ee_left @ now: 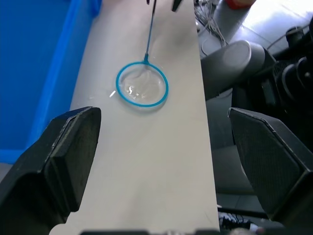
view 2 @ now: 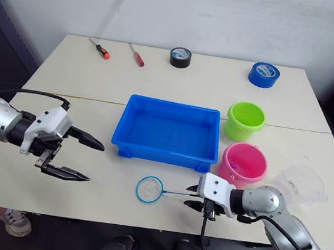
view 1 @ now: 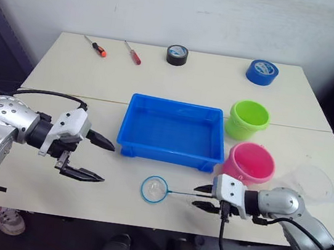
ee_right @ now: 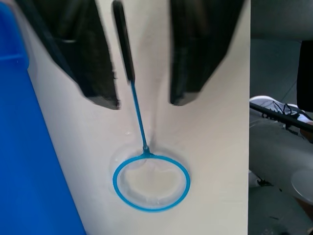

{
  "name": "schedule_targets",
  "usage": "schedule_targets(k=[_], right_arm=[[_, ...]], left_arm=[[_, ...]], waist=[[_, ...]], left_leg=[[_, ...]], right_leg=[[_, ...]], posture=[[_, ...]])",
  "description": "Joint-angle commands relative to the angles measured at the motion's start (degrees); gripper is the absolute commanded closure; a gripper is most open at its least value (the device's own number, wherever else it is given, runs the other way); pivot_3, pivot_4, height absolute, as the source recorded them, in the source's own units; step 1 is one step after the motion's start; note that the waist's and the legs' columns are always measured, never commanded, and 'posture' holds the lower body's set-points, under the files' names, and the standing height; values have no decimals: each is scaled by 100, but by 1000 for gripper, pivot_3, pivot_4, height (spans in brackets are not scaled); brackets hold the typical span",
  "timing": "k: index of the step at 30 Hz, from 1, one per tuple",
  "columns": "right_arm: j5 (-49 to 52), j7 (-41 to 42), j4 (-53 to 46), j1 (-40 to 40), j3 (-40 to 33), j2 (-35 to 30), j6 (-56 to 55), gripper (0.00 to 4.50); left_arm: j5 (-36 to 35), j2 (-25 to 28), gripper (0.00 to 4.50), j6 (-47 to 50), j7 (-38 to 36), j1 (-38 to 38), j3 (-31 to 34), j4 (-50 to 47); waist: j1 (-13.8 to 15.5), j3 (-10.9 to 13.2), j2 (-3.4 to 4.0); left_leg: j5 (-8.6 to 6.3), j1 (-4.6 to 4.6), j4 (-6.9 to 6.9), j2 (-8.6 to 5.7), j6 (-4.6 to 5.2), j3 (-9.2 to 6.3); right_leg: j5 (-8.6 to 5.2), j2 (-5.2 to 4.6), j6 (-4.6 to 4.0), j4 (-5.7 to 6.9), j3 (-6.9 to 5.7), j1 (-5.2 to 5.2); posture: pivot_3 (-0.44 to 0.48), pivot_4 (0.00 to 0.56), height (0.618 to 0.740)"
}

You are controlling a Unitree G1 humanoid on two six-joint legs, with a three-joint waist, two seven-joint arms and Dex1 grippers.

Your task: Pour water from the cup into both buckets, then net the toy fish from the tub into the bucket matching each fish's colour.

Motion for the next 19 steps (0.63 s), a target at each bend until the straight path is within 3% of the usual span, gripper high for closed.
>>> schedule_targets(k=[1,2,6,9,11,15,19], right_arm=[[539,-121,-764,351,-1142,-321,538,445],[821,-138,-1011,549,-1668,-415,838,31],[1745,-31,-1639,1454,-3933,-574,1922,31],[1872,137,-1559,2257,-5852,-467,2506,31],[1871,121,-1393,2619,-6738,-364,2764,31],[1895,151,-1113,3348,-7867,-22,3117,31],[1834,271,-1195,3883,-8091,286,2751,31]], left_arm=[[-239,-187,0,268,124,-283,101,238],[-309,-267,0,379,154,-378,132,360],[-490,-508,0,670,264,-736,282,909],[-414,-760,0,651,497,-1124,383,1651],[-307,-845,0,514,544,-1239,352,1889],[49,-942,0,-37,451,-1328,118,2146],[197,-960,0,-317,241,-1539,23,2446]], waist=[[24,0,0],[23,0,0],[51,-2,-4],[89,-5,-8],[81,-5,-8],[79,-6,-11],[87,-6,-11]], left_leg=[[0,0,0,-1,0,0],[0,-1,2,-3,1,-2],[-1,-4,2,-2,1,-7],[-1,-2,1,-1,1,-8],[-1,6,0,-2,1,-1],[-1,10,-7,-1,1,1],[-1,14,-10,0,1,0]], right_leg=[[0,-1,0,0,0,0],[0,-1,0,0,-1,2],[0,1,1,0,-6,4],[0,4,1,2,-8,8],[0,4,1,0,-3,11],[0,4,1,-4,1,14],[0,4,1,-11,2,21]], posture=[[0,150,736],[0,150,736],[0,150,736],[0,150,736],[0,150,736],[0,150,736],[0,150,736]])
